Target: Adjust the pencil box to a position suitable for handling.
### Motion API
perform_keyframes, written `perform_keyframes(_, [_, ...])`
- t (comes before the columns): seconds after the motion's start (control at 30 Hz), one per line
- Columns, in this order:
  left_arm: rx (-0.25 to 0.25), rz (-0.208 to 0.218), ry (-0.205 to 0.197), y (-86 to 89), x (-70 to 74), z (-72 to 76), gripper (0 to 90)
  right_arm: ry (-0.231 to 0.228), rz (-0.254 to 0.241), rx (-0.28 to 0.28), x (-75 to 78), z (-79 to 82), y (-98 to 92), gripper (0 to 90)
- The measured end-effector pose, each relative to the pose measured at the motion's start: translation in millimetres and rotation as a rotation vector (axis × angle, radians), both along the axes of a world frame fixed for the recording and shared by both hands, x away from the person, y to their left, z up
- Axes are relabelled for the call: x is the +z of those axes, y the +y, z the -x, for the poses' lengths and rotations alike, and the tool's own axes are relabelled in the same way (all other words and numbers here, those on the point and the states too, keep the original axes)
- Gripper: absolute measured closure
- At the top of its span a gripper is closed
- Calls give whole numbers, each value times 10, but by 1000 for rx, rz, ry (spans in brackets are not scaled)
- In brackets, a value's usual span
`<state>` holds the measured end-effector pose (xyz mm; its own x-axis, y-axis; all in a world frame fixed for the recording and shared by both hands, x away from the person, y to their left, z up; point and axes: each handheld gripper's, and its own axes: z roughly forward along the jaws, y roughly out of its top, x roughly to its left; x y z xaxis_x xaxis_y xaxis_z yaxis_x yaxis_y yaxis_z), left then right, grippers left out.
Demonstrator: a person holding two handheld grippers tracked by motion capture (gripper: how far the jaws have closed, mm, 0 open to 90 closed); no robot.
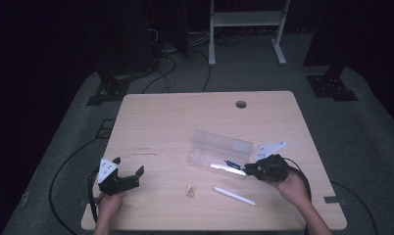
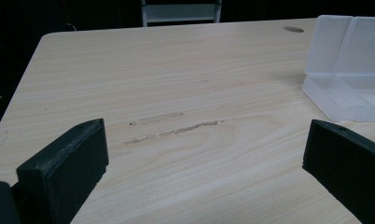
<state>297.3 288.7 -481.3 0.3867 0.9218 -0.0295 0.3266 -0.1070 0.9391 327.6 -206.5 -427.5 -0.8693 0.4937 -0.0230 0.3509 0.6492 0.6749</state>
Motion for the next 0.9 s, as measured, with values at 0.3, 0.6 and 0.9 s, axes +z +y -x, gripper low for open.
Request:
perform_keyframes(0.3, [0, 0, 1, 0, 0, -1, 0, -5, -1, 0, 35, -73, 77, 792])
perform_keyframes(0.6, [0, -1, 1, 0, 0, 0, 0, -7, 10, 7, 68, -134, 171, 793])
perform_keyframes(0.9, [-1, 0, 0, 1, 0, 0, 0, -13, 14, 11, 89, -197, 244, 792])
